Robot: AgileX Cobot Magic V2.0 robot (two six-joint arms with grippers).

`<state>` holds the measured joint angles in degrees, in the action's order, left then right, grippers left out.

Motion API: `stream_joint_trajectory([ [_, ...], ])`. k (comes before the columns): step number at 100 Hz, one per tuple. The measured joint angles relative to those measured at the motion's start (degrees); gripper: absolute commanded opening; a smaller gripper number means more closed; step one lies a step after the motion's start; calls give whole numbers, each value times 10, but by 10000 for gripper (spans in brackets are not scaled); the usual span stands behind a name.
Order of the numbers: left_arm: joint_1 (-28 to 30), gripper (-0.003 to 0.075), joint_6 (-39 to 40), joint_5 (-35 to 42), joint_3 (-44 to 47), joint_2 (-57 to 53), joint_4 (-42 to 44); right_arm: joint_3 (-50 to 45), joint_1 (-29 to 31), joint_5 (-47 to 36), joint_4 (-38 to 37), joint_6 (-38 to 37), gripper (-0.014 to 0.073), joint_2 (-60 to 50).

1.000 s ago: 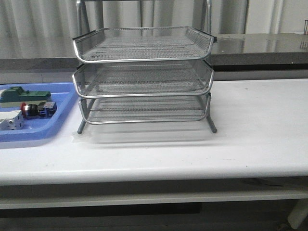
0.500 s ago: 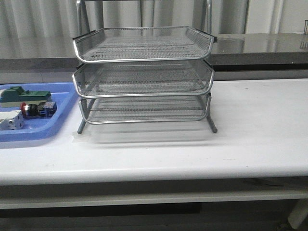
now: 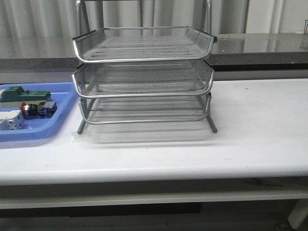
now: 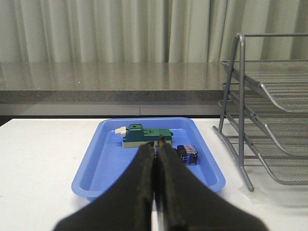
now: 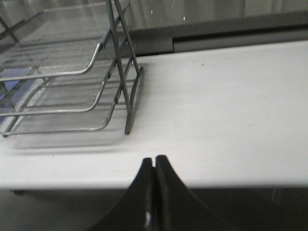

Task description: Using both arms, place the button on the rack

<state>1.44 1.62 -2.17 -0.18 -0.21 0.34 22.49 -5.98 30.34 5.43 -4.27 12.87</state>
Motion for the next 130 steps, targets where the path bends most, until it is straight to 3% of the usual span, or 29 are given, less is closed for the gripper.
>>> stream_joint_trajectory([
  [25,0,-21,0,0,0,0,0,102,0,124,35,0,-57,157],
  [64,0,-21,0,0,0,0,0,139,0,105,91,0,-50,309],
  [78,0,-21,0,0,0,0,0,139,0,94,115,0,42,332],
  [102,0,-21,0,0,0,0,0,139,0,72,189,0,351,341],
  [130,0,-21,0,0,0,0,0,139,0,18,276,3,362,382],
])
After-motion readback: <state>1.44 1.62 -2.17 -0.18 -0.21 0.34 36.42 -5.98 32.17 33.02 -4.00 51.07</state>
